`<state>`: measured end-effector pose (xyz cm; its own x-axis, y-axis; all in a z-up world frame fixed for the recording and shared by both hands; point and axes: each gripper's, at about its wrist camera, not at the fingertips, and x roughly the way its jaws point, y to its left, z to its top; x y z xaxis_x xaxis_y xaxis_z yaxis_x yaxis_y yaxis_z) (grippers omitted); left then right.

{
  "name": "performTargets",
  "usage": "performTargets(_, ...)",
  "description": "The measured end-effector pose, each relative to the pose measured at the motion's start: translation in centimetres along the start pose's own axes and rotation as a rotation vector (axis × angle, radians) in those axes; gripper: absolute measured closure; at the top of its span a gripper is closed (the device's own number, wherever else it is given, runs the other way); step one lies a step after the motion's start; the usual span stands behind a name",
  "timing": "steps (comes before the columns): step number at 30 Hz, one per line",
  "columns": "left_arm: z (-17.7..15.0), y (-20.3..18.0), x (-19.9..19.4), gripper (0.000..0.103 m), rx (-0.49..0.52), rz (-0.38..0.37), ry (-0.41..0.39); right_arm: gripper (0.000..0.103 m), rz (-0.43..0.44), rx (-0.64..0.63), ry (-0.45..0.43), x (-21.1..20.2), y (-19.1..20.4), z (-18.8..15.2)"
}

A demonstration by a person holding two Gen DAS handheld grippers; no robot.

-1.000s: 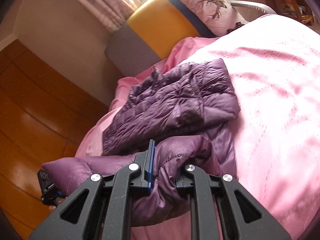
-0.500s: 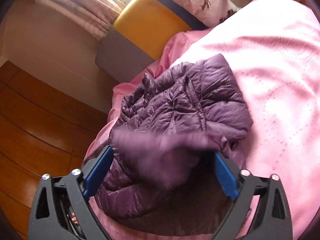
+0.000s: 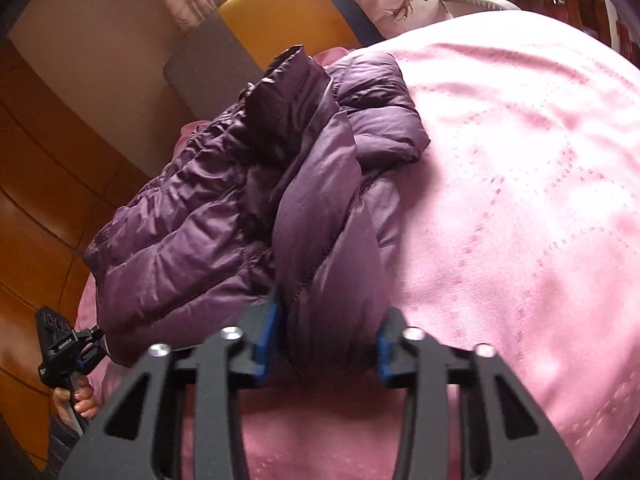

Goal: Fold large clothes

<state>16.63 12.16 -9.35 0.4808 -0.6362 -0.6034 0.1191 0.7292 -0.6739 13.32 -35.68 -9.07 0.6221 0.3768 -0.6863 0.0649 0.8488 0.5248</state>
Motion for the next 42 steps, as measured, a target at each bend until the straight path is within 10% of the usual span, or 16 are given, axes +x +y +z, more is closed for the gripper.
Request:
performTargets(16,-10.3,-0.6,-8.7,0.086,0.041,0.035,0.095,0.079,0.046,-0.141,0.161,-10.1,-0.9,-9.3)
performTargets(20,-10.4,-1.5,-10.5,0.047,0.094,0.142,0.021,0.047,-0.027,-0.194,0.125,-10.8,-0.1,-8.4)
performTargets(30,-6.4,-3.2,-9.8,0.044,0.174,0.160,-0.108,0.031,-0.136,-0.244,-0.065,-7.3,2.7,-2.1)
performTargets(34,-5.9,-3.7,-8.6,0.044,0.194,0.159,-0.104,0.062,-0.135,-0.259,-0.040,-5.0,3.1,-1.1)
performTargets(38,-5.8,-5.1,-7.4,0.095,0.264,0.207,-0.069,0.088,-0.153,-0.304,-0.038,-4.5,5.0,-1.4)
performTargets(42,-5.4,-5.6,-9.0,0.100,0.273,0.202,-0.116,0.091,-0.122,-0.320,-0.091,-6.8,6.8,-1.6)
